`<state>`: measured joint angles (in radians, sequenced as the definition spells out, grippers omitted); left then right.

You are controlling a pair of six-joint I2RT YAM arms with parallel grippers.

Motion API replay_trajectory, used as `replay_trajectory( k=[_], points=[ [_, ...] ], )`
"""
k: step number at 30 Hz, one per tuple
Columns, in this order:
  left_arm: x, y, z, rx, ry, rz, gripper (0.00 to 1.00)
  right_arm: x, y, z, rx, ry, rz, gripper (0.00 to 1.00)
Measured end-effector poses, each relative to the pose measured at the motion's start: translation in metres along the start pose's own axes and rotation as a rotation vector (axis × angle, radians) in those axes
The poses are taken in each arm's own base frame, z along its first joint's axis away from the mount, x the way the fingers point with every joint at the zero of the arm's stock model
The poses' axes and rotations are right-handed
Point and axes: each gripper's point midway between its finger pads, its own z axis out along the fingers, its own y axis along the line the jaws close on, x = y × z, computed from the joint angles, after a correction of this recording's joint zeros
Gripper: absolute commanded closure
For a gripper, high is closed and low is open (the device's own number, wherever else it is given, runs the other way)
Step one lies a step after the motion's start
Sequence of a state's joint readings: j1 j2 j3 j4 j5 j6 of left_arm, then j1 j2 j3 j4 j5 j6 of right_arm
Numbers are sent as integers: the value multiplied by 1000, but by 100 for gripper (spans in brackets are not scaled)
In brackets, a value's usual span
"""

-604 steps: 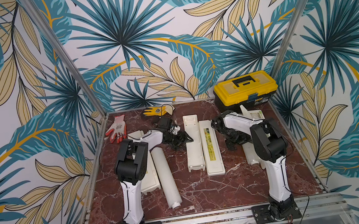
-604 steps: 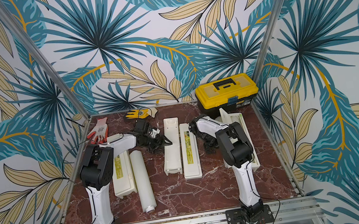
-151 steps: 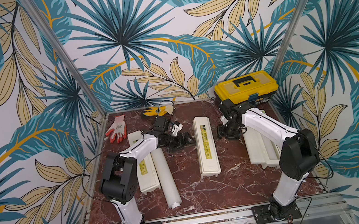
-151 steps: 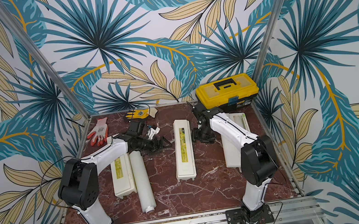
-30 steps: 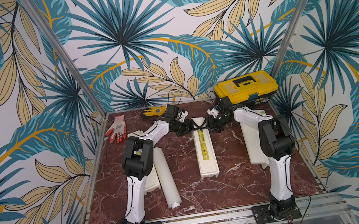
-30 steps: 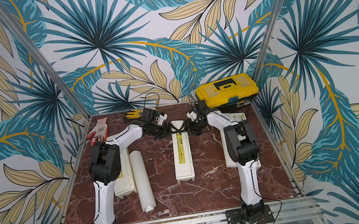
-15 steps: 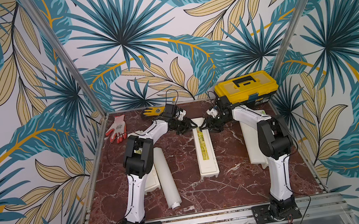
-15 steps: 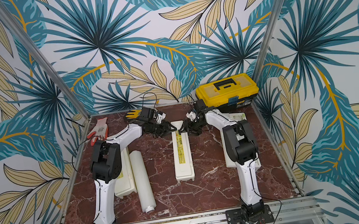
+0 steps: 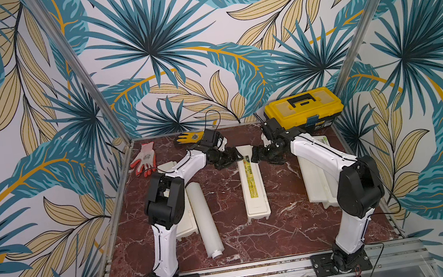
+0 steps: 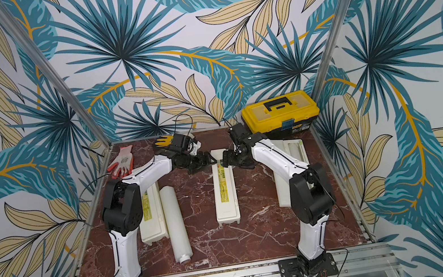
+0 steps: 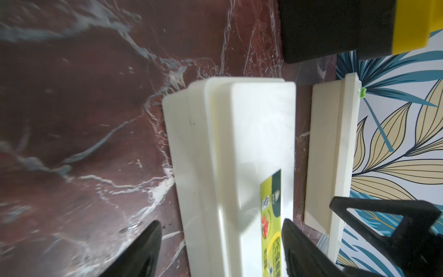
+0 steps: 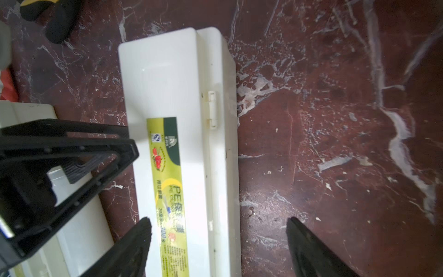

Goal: Put plastic wrap rolls into dispensers
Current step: Close the lid on the plastic wrap cutting box, then open the lid of the plastic wrap cutting box.

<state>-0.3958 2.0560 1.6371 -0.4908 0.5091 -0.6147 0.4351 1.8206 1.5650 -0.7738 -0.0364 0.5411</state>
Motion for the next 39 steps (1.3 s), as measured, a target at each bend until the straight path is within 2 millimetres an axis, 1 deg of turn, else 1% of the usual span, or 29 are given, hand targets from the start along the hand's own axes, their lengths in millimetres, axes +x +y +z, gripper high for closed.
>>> replay_trajectory(
  k=[2,5,6,8,12,14,16,18,21,25,31,34,39],
  points=[
    [-11,0,-21,-8,-54,1,15,10,8,-1,41,-8,-13,10],
    [-22,1,-51,-16,-125,1,15,27,22,7,97,7,-51,8],
    [-24,3,-57,-19,-139,-3,15,32,27,11,111,14,-61,8],
    [-22,10,-61,-27,-145,-12,14,38,34,21,139,28,-77,8],
    [-8,27,-52,-56,-107,-39,14,44,33,37,207,48,-89,8],
    [-2,33,-49,-66,-92,-47,14,43,33,42,232,54,-92,9],
    [2,35,-48,-71,-83,-51,14,40,34,45,251,53,-92,13],
    [3,36,-47,-73,-79,-49,14,38,35,47,254,54,-90,20],
    [5,39,-46,-78,-75,-46,14,39,37,47,251,54,-94,27],
    [9,42,-45,-83,-64,-47,14,39,38,47,243,58,-103,32],
    [14,38,-41,-72,-48,-40,14,38,41,43,167,60,-96,34],
    [20,38,-32,-72,-23,-38,14,37,42,39,79,70,-67,35],
    [41,41,-6,-83,49,-36,14,35,42,35,-8,85,-49,35]
  ],
)
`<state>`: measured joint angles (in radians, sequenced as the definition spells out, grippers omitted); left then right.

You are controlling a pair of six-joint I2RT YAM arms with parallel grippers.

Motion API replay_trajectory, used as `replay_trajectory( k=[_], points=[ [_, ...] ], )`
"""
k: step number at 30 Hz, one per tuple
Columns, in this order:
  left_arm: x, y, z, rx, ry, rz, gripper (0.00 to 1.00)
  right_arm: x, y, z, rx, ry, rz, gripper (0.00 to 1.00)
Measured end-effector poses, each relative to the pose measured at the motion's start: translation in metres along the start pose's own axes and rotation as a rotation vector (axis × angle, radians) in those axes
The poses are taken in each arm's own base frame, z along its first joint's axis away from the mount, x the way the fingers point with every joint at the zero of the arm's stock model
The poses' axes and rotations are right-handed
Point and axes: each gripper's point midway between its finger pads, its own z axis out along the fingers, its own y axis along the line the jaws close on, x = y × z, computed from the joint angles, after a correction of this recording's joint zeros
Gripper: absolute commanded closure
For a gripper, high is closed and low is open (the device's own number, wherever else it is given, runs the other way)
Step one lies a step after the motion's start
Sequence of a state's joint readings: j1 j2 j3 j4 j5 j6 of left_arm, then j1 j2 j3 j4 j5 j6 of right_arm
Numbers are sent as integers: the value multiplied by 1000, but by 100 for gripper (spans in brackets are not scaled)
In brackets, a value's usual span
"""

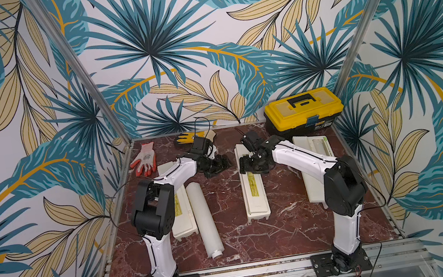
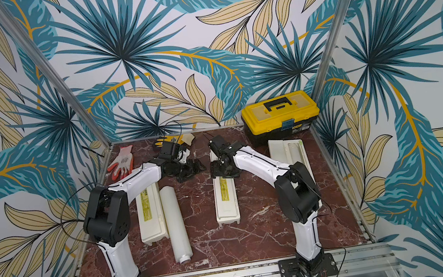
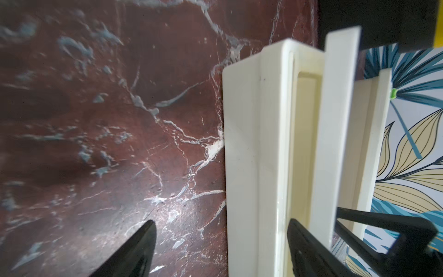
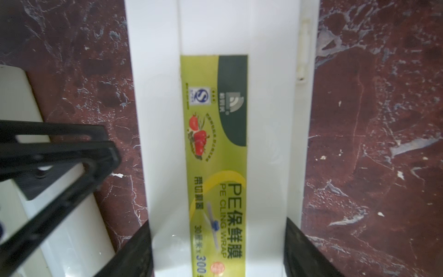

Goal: Put plastic wrap rolls into dispensers
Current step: Open the lid of the plastic wrap cutting box.

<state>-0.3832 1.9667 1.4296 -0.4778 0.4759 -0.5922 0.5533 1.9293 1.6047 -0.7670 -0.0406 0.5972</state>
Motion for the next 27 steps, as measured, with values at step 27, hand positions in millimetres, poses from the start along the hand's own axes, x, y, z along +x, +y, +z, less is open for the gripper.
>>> replay_trajectory(
  k=[27],
  points=[
    [34,-109,22,118,72,168,13,-51,-47,-141,-108,-292,-36,2]
  ],
)
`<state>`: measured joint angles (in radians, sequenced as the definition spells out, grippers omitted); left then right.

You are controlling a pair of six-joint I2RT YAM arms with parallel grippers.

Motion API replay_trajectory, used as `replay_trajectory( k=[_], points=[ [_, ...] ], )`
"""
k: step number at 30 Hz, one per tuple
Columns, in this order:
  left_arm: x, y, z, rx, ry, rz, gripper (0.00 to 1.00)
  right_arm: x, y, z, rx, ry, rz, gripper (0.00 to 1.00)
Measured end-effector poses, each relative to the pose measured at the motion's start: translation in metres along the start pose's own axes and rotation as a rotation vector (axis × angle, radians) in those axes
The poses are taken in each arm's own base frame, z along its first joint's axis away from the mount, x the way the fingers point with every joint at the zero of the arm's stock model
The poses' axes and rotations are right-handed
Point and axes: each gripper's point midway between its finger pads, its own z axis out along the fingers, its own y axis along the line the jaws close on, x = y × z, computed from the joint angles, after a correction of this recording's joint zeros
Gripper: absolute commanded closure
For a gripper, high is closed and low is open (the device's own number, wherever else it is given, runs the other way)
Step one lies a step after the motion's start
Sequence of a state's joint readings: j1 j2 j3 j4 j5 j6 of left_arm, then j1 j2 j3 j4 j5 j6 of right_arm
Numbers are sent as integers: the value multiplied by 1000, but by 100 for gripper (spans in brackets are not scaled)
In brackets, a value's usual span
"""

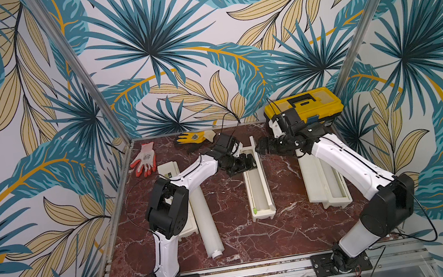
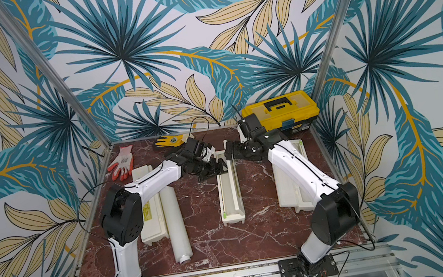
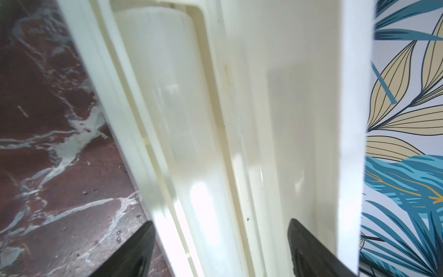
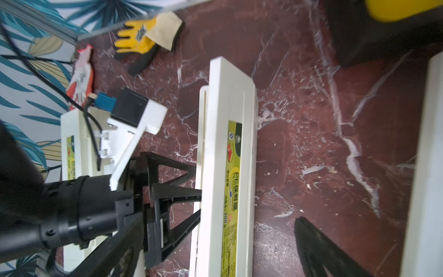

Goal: Put plastic wrap rolls into dispensers
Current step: Open the lid of the plastic wrap cutting box, then move the plastic wrap cutting box to the center of the board.

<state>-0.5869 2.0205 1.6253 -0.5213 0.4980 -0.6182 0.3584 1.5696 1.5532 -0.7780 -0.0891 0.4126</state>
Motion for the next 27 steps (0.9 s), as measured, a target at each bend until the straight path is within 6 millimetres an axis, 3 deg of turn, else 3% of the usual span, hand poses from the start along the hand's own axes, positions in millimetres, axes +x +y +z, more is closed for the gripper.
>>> replay_trajectory(
  k=[3,9,15,18,24,27],
  points=[
    [-6,-14,1,19,-6,25,11,-3,-10,-14,51,-30,-21,3],
    [-21,-26,8,3,1,116,7,13,-40,-16,206,20,20,7],
    [-30,-4,-2,-103,-31,127,7,26,-37,-9,228,46,47,9],
    [-44,21,-28,-158,-83,83,6,42,-18,10,232,93,2,9],
    [-74,89,-134,-325,-290,-21,0,78,32,79,260,221,-113,13],
    [-70,107,-178,-419,-367,-31,0,89,36,107,312,260,-133,13]
  ],
)
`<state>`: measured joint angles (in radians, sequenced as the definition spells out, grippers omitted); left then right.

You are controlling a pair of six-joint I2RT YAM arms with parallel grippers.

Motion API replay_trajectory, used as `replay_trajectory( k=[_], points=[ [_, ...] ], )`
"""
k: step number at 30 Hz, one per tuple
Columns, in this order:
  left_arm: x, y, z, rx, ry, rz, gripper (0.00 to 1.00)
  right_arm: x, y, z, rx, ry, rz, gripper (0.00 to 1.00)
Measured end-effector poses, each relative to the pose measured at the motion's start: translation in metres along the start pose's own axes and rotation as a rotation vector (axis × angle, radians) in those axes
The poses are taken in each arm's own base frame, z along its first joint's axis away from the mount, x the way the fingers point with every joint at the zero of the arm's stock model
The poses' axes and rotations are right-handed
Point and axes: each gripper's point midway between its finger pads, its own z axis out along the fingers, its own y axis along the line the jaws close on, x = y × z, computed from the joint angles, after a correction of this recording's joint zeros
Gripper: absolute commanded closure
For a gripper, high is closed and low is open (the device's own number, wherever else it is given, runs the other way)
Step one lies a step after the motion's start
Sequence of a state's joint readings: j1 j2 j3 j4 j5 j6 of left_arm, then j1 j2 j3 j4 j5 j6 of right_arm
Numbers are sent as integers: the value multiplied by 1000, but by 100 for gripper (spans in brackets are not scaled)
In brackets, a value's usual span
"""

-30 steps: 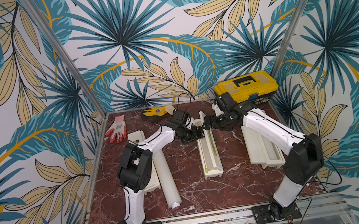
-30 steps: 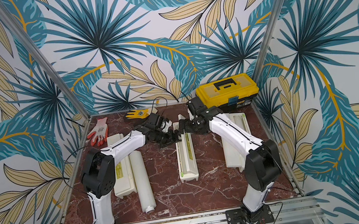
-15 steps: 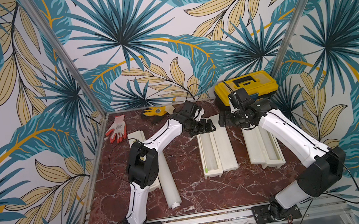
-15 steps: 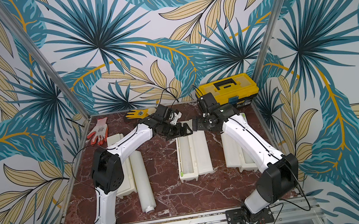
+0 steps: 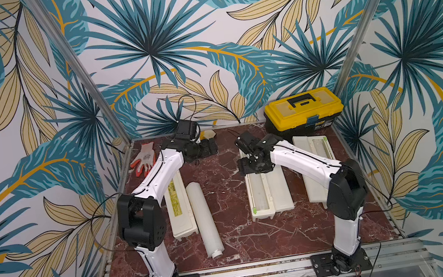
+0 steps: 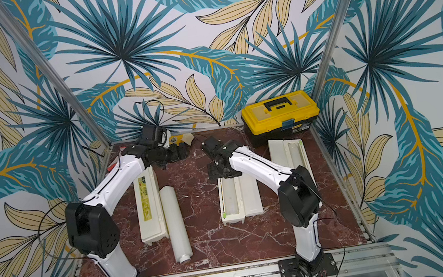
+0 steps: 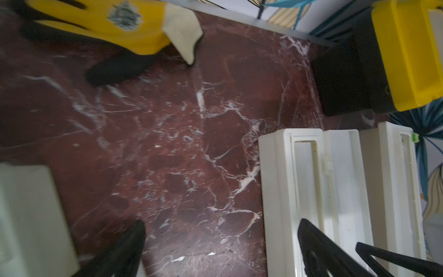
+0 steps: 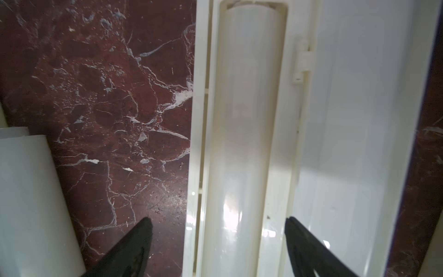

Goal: Put plastic wrap rolls into dispensers
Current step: Move the plastic wrap cutting box to the center of the board.

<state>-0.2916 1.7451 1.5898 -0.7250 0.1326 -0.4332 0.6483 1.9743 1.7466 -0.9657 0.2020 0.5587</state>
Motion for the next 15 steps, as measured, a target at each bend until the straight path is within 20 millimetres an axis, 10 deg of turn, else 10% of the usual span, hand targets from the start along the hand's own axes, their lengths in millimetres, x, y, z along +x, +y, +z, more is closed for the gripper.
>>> replay_trajectory(
  k=[6,15],
  points=[
    [16,66,-25,-182,5,-29,0,0,-6,42,142,44,-19,12],
    [66,151,-13,-389,178,-112,0,-3,-9,51,212,34,-32,17]
  ],
)
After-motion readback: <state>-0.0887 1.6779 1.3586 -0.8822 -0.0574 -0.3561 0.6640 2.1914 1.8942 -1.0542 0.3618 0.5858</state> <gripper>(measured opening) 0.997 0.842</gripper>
